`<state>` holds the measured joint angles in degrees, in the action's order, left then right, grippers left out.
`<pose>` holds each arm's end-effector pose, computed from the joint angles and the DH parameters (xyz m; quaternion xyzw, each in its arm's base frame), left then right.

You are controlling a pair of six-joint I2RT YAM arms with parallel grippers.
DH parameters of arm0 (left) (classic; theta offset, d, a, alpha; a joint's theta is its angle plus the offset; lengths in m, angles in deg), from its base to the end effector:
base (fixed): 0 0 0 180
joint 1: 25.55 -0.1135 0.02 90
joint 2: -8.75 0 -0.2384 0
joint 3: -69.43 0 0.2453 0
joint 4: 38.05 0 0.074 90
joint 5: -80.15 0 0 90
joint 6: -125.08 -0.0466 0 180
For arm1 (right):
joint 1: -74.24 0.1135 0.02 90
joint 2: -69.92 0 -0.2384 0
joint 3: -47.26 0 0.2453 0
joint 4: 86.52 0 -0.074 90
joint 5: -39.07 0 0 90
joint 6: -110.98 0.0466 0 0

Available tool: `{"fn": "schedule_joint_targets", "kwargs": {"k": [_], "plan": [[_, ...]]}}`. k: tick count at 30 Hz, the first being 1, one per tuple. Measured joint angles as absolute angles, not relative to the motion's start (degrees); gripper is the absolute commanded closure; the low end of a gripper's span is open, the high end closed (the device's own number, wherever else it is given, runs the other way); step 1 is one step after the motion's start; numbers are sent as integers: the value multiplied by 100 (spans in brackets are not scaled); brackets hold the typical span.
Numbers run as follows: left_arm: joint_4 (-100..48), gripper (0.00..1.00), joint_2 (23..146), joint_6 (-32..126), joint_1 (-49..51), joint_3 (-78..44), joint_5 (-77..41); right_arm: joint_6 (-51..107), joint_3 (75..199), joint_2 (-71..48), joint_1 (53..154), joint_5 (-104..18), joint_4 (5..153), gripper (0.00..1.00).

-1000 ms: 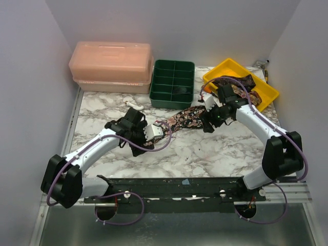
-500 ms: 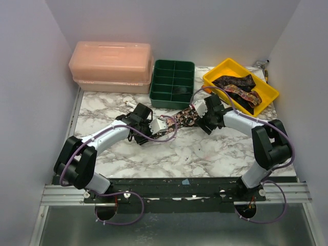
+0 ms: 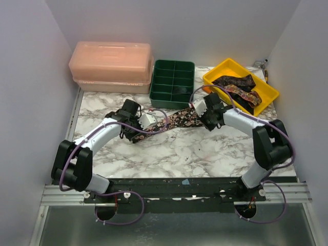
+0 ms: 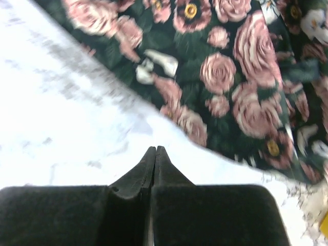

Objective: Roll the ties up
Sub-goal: Flatten out the tie at the center of the board.

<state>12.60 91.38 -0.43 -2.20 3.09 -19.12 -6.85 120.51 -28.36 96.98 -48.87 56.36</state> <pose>0.2466 -0.1146 0.1707 0.4939 0.8427 -0.0576 0.2065 0.3064 0.1302 0.1390 -0.4184 0.8756 0.0067 0.2412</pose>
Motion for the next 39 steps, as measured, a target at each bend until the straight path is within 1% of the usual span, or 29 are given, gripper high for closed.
{"fn": "schedule_joint_targets", "kwargs": {"k": [2,8,9,10,11,12,14,15,22,23,25,28,31,37,39], "plan": [[1327,100,9016,-117,-347,309,-1939,-644,11983,-2386,9665,-4587,5262,100],[1705,100,8594,-517,-871,224,-2074,-241,12097,-489,9480,-3706,4506,99],[1773,100,8540,-598,-948,219,-2120,-171,12141,-294,9460,-3632,4438,89],[1852,100,8474,-690,-1018,219,-2155,-115,12156,-159,9436,-3597,4403,70],[1926,100,8415,-793,-1061,219,-2186,-62,12156,-93,9418,-3579,4366,56],[1987,100,8363,-856,-1088,219,-2221,-12,12147,-87,9414,-3577,4344,43],[2090,100,8290,-1007,-1092,219,-2284,19,12132,-209,9414,-3577,4353,34],[2149,100,8282,-1088,-1092,219,-2321,25,12134,-314,9414,-3579,4373,31],[2241,100,8402,-1249,-1092,221,-2378,41,12698,-1488,9541,-3496,4618,28],[2239,100,8450,-1247,-1094,219,-2378,34,12805,-1671,9613,-3496,4690,27],[2234,100,8529,-1228,-1094,219,-2380,10,12973,-2023,9764,-3496,4808,19],[2239,100,8623,-1177,-1099,175,-2387,-3,13187,-2596,9917,-3499,4939,15],[2230,100,8697,-1105,-1099,49,-2393,-14,13351,-3121,9980,-3514,5037,15],[2206,100,8802,-1016,-1099,-89,-2404,-156,13365,-3827,9978,-3682,5295,20],[2204,100,8848,-998,-1107,-117,-2404,-202,13340,-3947,9978,-3737,5404,23]]}}
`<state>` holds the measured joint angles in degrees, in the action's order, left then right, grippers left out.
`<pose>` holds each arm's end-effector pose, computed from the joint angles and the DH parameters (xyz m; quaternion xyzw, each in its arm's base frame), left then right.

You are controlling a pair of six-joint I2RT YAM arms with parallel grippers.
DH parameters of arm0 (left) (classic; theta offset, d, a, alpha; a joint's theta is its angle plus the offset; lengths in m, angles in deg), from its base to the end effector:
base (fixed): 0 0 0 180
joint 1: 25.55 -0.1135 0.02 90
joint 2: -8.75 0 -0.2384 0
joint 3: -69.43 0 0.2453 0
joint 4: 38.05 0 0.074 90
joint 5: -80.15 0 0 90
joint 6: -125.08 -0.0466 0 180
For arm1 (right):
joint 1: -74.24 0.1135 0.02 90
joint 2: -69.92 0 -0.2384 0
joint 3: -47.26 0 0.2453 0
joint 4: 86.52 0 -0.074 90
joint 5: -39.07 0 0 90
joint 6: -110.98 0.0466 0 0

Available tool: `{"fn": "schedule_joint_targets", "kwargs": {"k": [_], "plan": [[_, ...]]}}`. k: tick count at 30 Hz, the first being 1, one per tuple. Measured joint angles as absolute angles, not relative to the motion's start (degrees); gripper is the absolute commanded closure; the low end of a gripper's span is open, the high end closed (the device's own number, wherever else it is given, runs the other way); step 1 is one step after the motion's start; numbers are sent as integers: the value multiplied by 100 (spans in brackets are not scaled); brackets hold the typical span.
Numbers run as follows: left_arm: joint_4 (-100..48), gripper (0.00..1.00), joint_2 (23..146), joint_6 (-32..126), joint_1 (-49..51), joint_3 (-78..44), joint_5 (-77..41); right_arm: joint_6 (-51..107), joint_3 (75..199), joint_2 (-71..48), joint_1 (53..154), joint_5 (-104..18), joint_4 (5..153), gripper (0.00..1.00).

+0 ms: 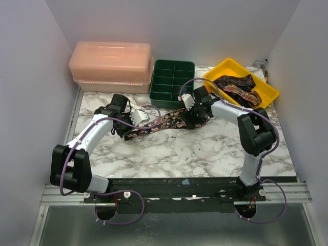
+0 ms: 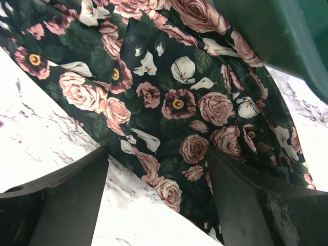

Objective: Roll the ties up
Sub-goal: Flatten out the tie at the center of the board.

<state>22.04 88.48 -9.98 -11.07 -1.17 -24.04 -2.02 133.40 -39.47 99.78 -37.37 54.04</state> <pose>0.2508 -0.0766 0.1977 0.5040 0.8362 -0.0700 0.2047 0.3375 0.1734 0.1355 -0.4220 0.8682 0.1199 0.2318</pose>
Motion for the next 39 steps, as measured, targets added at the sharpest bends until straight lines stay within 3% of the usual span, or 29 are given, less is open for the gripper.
{"fn": "schedule_joint_targets", "kwargs": {"k": [2,5,7,13,21,22,25,26,27,34,39], "plan": [[2206,100,8911,-985,-1120,-144,-2404,-241,13275,-3949,9978,-3809,5562,38],[2215,100,9049,-970,-1136,-220,-2404,-311,13107,-3921,9978,-3888,5874,80],[2217,100,9117,-967,-1147,-275,-2404,-318,12980,-3864,9978,-3896,6071,99],[2296,100,9178,-991,-1280,-493,-2404,-414,12348,-3204,9982,-3931,5866,99],[2435,100,9178,-1155,-1547,-600,-2404,-64,12184,-1022,9254,-2985,4611,99],[2457,100,9173,-1217,-1610,-598,-2404,21,12219,-850,8953,-2830,4556,94],[2488,100,9158,-1376,-1800,-565,-2400,165,12237,-679,7947,-2515,4357,64],[2486,100,9147,-1448,-1848,-533,-2400,191,12197,-705,7628,-2447,4274,48],[2488,100,9138,-1512,-1894,-493,-2395,187,12127,-740,7353,-2397,4183,42],[2376,100,9136,-1818,-1971,-91,-2319,-106,11885,-876,6072,-2233,3415,46],[2243,100,9136,-1879,-1995,193,-2223,-622,11891,-817,5587,-2307,2996,38]]}}
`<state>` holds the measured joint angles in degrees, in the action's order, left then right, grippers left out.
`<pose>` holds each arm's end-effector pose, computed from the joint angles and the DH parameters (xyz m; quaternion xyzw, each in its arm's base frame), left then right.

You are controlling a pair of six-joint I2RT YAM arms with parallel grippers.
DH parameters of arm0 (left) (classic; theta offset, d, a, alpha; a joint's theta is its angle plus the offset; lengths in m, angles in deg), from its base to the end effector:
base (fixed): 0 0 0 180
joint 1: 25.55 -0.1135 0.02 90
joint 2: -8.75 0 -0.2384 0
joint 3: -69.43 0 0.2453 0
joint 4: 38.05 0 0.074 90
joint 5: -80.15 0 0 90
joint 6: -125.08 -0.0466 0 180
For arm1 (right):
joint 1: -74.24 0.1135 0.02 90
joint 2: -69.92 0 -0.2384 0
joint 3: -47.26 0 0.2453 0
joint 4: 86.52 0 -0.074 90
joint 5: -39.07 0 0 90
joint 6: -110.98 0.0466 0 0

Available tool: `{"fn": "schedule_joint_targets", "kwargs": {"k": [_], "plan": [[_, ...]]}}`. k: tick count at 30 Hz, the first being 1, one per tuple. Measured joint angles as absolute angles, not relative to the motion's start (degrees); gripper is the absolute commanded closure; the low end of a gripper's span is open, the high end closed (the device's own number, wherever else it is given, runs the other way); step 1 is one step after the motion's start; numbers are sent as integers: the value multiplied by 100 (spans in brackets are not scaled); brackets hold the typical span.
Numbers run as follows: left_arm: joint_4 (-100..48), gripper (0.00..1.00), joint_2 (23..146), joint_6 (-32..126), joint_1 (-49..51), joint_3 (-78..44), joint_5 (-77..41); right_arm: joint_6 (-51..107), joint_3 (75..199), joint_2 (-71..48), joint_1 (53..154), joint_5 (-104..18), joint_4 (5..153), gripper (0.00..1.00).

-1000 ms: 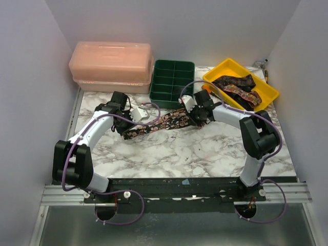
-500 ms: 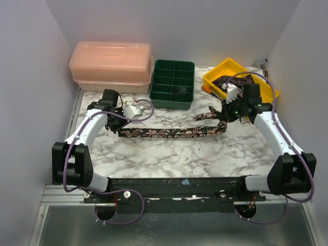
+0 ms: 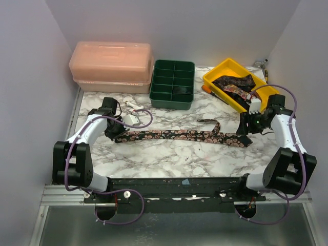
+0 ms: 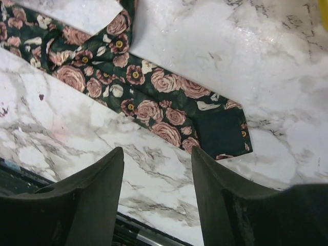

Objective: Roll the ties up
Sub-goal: Flatten out the tie at the center of the board.

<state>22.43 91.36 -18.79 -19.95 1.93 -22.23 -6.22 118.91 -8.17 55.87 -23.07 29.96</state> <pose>0.2537 -0.0349 0.1702 0.5009 0.8497 -0.0466 0.1575 0.2479 -0.0594 0.2110 -0.1153 0.9497 0.1532 0.2475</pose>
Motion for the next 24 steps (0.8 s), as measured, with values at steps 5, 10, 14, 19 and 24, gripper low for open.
{"fn": "schedule_joint_targets", "kwargs": {"k": [5,10,14,19,24], "plan": [[2070,100,9136,-1894,-1999,241,-2179,-797,11911,-649,5703,-2202,2823,27],[2014,100,9154,-1883,-1999,228,-2179,-508,12051,-712,6610,-2404,3179,25],[2009,100,9239,-1866,-1999,160,-2179,-383,12440,-1162,7685,-2814,3735,24],[1983,100,9300,-1855,-1999,154,-2177,-464,12836,-1995,8266,-3201,4152,23],[1963,100,9407,-1774,-1999,130,-2179,-558,13155,-2760,8763,-3459,4318,24]]}}
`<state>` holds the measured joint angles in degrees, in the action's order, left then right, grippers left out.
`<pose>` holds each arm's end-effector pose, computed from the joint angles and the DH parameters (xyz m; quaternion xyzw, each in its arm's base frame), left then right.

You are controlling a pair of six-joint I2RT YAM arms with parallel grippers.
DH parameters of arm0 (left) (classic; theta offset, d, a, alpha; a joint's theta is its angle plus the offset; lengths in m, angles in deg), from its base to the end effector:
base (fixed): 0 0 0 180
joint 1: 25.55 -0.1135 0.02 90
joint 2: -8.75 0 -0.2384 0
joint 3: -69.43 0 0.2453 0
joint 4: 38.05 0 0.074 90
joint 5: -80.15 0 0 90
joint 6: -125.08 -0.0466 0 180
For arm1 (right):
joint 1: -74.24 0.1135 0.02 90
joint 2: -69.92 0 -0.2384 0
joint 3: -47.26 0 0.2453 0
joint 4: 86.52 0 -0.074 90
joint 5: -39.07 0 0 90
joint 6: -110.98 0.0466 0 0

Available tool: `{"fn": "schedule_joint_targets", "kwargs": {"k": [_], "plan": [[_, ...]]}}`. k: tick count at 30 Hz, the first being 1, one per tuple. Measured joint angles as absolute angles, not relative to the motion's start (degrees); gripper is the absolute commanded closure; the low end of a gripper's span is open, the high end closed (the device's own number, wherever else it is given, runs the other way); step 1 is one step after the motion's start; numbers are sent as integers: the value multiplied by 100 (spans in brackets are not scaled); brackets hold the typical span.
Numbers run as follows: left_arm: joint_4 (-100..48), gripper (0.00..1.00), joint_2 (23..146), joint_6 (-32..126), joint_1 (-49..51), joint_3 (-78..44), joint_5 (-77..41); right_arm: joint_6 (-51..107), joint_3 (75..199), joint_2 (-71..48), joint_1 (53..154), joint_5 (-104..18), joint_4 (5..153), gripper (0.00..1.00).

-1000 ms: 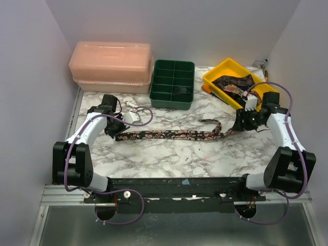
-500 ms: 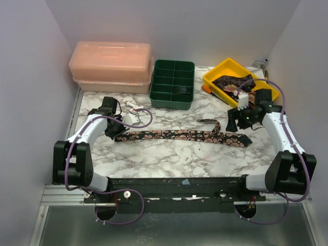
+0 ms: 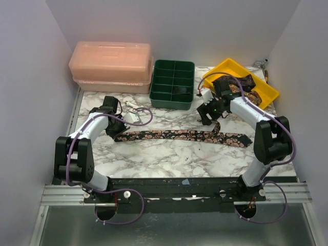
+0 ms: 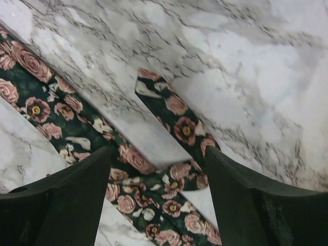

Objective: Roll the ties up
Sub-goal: Flatten out the tie at the center of the board.

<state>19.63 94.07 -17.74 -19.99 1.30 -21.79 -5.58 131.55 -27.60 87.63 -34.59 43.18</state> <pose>0.2639 -0.0354 0.1632 0.4928 0.8540 -0.0420 0.1613 0.3305 0.0922 0.1874 -0.3597 0.8945 0.1114 0.2410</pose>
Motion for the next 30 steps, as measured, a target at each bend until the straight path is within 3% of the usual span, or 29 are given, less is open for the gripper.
{"fn": "schedule_joint_targets", "kwargs": {"k": [4,6,7,10,12,21,26,30], "plan": [[1957,100,9438,-1706,-1999,99,-2179,-639,13393,-3250,9167,-3612,4434,27],[1948,100,9462,-1676,-1999,42,-2179,-676,13515,-3488,9250,-3698,4478,34],[1946,100,9464,-1665,-1999,27,-2179,-709,13566,-3593,9254,-3759,4493,42],[1948,100,9471,-1638,-1999,14,-2179,-810,13607,-3772,9248,-3944,4491,86],[1950,100,9493,-1630,-1999,-6,-2179,-891,13607,-3776,9224,-4010,4449,99],[1946,100,9519,-1625,-2073,-47,-2175,-1072,13609,-2963,8430,-3632,3588,99],[1924,100,9519,-1628,-2178,-47,-2137,-1247,13561,-2067,7432,-3442,3090,81],[1906,100,9519,-1634,-2209,-41,-2107,-1800,13299,-1682,6616,-3188,2478,75]]}}
